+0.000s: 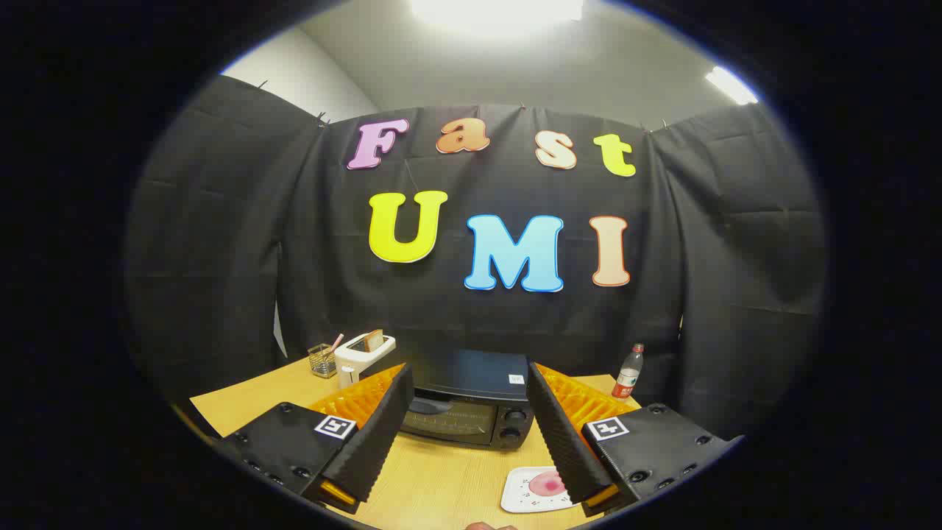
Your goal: Open the toaster oven, put the food inside, and close the toaster oven door.
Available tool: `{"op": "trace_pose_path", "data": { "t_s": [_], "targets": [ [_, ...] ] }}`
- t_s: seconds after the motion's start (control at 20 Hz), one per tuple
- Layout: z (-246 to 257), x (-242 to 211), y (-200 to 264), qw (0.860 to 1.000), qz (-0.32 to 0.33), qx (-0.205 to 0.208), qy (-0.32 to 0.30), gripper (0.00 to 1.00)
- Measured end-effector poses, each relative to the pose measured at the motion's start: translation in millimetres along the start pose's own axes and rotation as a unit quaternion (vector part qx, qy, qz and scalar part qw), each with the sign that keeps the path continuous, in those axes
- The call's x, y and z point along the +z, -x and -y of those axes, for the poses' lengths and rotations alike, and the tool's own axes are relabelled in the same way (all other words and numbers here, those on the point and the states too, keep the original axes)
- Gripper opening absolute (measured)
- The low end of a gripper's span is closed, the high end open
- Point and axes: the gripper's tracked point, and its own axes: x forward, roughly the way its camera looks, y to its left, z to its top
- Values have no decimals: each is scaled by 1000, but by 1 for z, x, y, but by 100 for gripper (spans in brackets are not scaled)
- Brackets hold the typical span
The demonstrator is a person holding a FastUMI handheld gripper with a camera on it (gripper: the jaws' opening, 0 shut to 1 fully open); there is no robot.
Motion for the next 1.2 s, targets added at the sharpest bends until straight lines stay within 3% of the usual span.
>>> {"op": "trace_pose_path", "data": {
  "t_s": [1.2],
  "targets": [
    [-18, 0, -17, 1000, -22, -15, -3, 98]
  ]
}}
